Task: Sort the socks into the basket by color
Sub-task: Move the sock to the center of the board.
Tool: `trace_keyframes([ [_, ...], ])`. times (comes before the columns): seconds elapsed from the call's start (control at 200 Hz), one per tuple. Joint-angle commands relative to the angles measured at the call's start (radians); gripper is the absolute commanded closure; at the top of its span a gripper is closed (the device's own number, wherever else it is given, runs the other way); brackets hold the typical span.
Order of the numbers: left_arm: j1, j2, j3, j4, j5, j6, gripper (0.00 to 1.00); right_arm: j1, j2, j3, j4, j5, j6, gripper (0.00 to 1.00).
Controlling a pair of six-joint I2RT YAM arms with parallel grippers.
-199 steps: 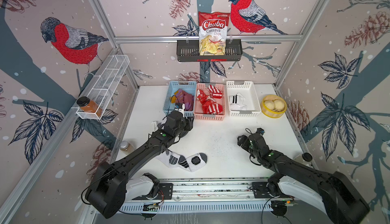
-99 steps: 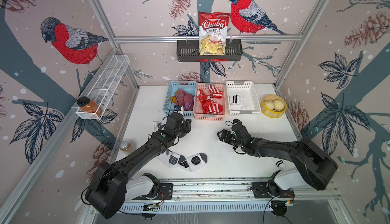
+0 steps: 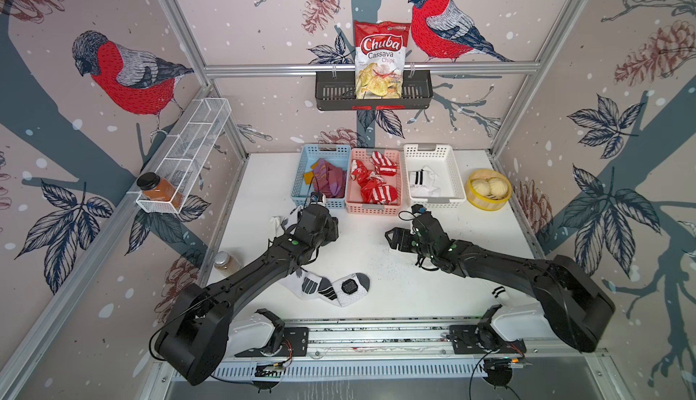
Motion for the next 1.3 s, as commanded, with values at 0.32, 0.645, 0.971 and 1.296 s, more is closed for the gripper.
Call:
trace_keyframes([
  [0.32, -0.002, -0.112, -0.062, -0.193, -0.208, -0.171, 0.41, -0.035, 0.001, -0.114, 0.156, -0.056, -0.059, 0.16],
  [0.645, -0.002, -0.105, -0.026, -0.255, -0.209, -0.224, 0.41, -0.056, 0.133, -0.131, 0.281, -0.188, -0.082, 0.18],
  [0.971, -0.028, -0.086, -0.047, -0.158, -0.135, -0.224, 0.41, -0.035, 0.101, -0.100, 0.204, -0.114, -0.109, 0.18],
  [1.296, -0.088, 0.036, 0.048, -0.080, -0.103, -0.125, 0.41, 0.003, -0.083, -0.083, -0.094, 0.249, 0.058, 0.15],
])
